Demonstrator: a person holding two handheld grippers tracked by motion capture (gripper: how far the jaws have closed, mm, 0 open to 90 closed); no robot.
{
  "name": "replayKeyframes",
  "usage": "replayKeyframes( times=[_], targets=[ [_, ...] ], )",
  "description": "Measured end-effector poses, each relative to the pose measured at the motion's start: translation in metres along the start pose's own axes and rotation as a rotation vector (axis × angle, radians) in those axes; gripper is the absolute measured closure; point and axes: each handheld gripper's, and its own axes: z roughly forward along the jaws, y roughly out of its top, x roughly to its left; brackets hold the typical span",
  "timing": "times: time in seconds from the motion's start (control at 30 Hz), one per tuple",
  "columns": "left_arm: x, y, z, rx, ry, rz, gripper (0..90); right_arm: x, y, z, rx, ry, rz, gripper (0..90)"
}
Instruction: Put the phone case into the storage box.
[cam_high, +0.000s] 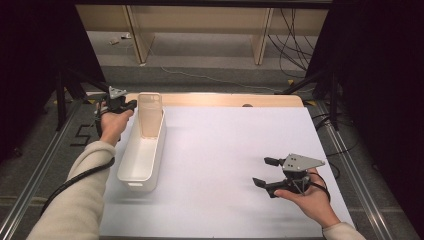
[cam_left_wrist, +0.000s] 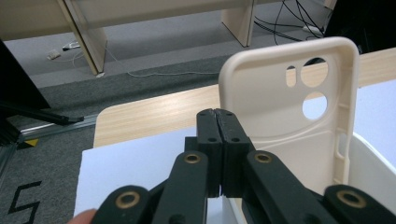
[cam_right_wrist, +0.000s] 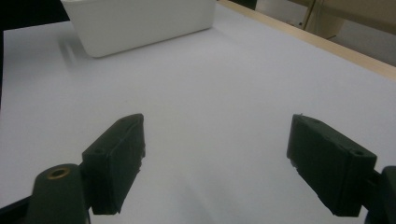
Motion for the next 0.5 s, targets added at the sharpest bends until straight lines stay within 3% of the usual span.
replayKeyframes(
  times=[0.23, 0.5],
  targets=[
    [0.000, -0.002, 0.003, 0.005, 0.007, -0.007, 87.2, 0.000, 0.000, 0.000, -0.001, 0.000, 0.002, 20.6],
    [0.003, -0.002, -0.007, -0.019, 0.012, 0.007, 82.3, 0.000, 0.000, 0.000, -0.003, -0.001, 0.002, 20.6]
  ],
)
